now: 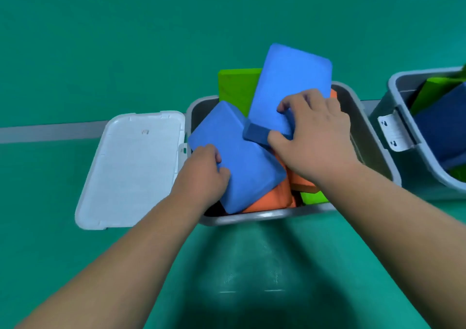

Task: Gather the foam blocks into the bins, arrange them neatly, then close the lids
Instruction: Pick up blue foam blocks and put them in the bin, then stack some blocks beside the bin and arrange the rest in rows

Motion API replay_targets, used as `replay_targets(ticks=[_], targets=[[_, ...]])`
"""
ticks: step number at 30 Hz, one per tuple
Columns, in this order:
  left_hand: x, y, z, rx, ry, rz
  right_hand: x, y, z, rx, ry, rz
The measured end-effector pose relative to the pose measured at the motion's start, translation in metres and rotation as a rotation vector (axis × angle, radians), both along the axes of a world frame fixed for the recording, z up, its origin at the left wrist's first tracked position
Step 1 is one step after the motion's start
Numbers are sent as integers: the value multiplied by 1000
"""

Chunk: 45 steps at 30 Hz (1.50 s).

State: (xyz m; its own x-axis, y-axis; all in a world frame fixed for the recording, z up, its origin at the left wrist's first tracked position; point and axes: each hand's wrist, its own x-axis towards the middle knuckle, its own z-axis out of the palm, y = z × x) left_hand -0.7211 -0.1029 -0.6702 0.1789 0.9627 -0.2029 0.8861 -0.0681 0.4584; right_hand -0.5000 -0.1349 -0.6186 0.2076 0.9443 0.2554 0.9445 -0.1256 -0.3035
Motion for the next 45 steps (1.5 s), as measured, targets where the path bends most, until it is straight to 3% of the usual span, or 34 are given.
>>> replay_targets(ticks=[4,9,23,34,45], targets=[[-7,30,-7,148,94,-15,-6,-4,-29,198,-61,-33],[3,58,-17,341,71,-14,-4,16,-34,283,-129,-95],[22,58,-19,296,180,-29,-22,21,-29,251,-179,-123],[33,61,-2,342,98,-75,-12,23,-22,209,-169,-45],[44,81,6,256,-59,-40,10,16,-19,188,-61,67]])
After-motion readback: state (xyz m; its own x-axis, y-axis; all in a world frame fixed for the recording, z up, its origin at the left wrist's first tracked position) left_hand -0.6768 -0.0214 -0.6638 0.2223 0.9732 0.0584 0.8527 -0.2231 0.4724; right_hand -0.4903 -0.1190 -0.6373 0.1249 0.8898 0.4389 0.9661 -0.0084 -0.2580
